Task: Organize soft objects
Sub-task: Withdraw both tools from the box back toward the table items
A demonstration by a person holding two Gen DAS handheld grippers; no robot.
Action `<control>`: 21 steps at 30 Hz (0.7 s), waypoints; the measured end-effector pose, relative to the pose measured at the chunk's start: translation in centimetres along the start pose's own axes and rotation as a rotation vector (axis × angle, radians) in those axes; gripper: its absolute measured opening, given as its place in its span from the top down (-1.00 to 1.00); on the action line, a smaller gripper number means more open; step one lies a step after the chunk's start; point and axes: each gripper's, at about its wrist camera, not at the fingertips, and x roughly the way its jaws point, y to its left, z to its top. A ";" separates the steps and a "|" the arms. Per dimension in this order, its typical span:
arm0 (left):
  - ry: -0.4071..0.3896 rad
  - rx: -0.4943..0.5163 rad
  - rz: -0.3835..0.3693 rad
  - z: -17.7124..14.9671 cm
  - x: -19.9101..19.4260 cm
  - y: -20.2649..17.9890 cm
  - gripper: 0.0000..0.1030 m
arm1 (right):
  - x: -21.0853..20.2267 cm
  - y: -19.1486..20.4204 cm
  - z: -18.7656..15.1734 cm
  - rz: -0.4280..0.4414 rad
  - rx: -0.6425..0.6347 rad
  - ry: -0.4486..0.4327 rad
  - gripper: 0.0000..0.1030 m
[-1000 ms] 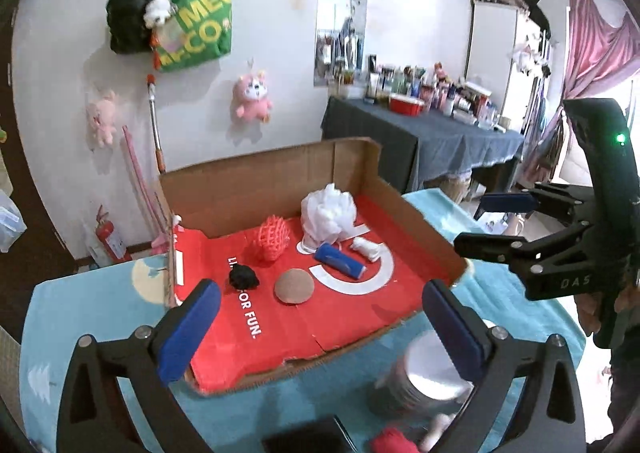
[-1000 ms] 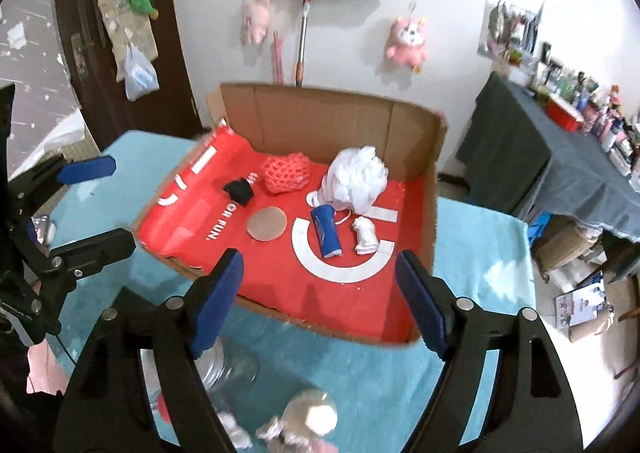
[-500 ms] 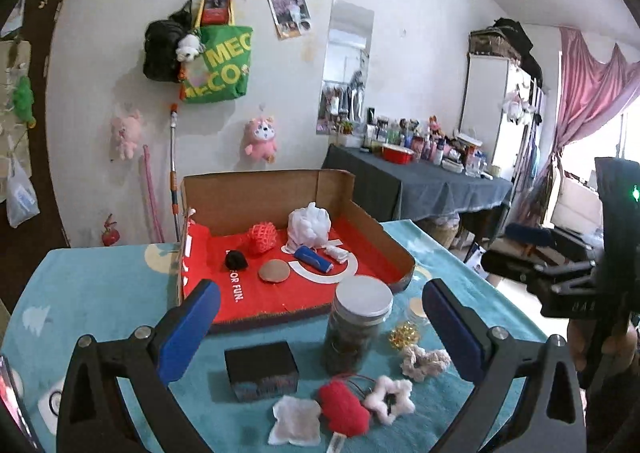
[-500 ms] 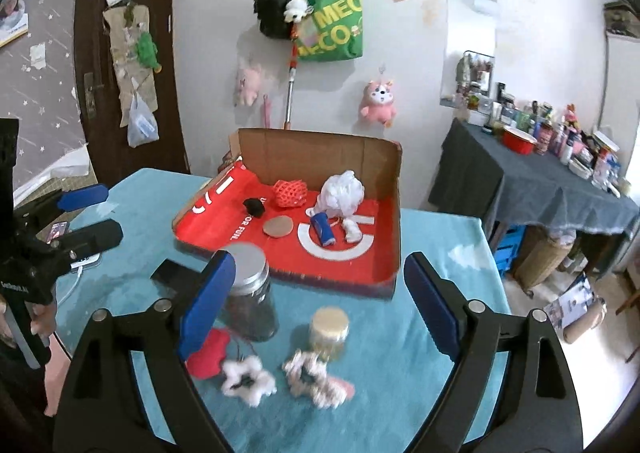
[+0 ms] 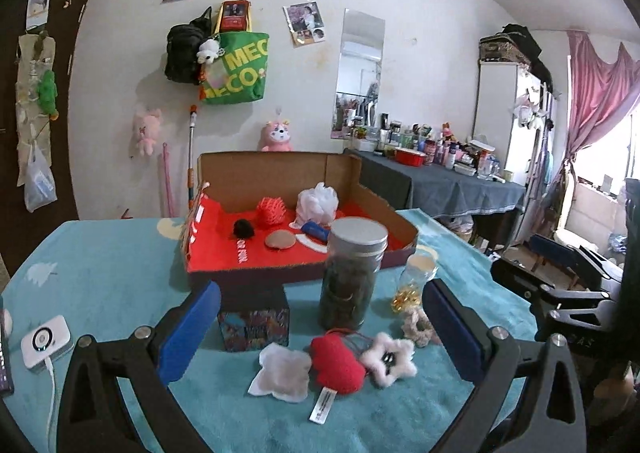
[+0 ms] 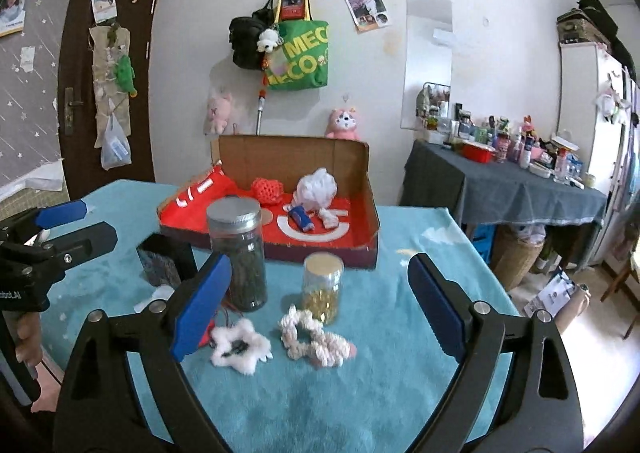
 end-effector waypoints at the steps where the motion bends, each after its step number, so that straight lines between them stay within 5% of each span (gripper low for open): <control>1: 0.012 0.001 0.006 -0.4 0.3 0.0 -1.00 | 0.1 0.0 -0.4 0.000 0.002 0.005 -0.76; 21: 0.229 -0.063 0.050 -5.6 5.1 2.3 -1.00 | 5.0 -0.8 -6.3 -0.010 0.058 0.212 -0.76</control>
